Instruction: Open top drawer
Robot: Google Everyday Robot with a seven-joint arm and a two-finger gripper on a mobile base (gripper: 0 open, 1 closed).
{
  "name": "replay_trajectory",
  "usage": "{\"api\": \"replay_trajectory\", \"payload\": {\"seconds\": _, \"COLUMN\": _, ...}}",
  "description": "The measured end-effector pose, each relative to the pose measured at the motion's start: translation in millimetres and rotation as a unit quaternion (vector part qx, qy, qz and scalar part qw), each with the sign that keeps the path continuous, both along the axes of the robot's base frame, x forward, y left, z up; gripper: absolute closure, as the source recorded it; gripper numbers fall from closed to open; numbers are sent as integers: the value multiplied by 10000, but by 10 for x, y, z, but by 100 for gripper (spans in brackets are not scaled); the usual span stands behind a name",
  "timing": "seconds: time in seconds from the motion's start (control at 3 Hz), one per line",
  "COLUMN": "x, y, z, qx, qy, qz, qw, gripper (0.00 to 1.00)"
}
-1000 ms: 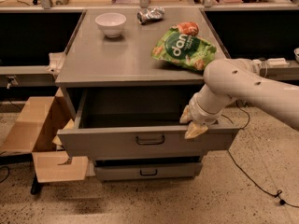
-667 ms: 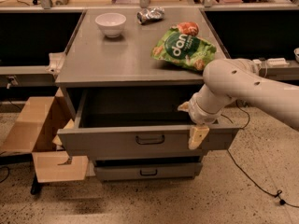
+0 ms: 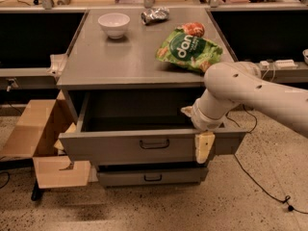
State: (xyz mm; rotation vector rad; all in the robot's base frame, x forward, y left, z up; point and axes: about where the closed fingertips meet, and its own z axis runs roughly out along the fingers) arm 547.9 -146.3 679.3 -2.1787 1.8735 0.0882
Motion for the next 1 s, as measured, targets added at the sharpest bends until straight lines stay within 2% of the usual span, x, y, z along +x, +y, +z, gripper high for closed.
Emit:
{"api": "replay_trajectory", "payload": {"seconds": 0.33, "x": -117, "y": 7, "z": -108, "qx": -163, "qy": 247, "qz": -138, "qw": 9995, "gripper": 0}}
{"api": "replay_trajectory", "payload": {"seconds": 0.67, "x": -226, "y": 18, "z": -170, "qx": -232, "qy": 402, "qz": -288, "qw": 9985, "gripper": 17}}
{"api": "replay_trajectory", "payload": {"seconds": 1.0, "x": -356, "y": 46, "z": -127, "qx": -187, "qy": 400, "qz": -369, "qw": 9983, "gripper": 48}}
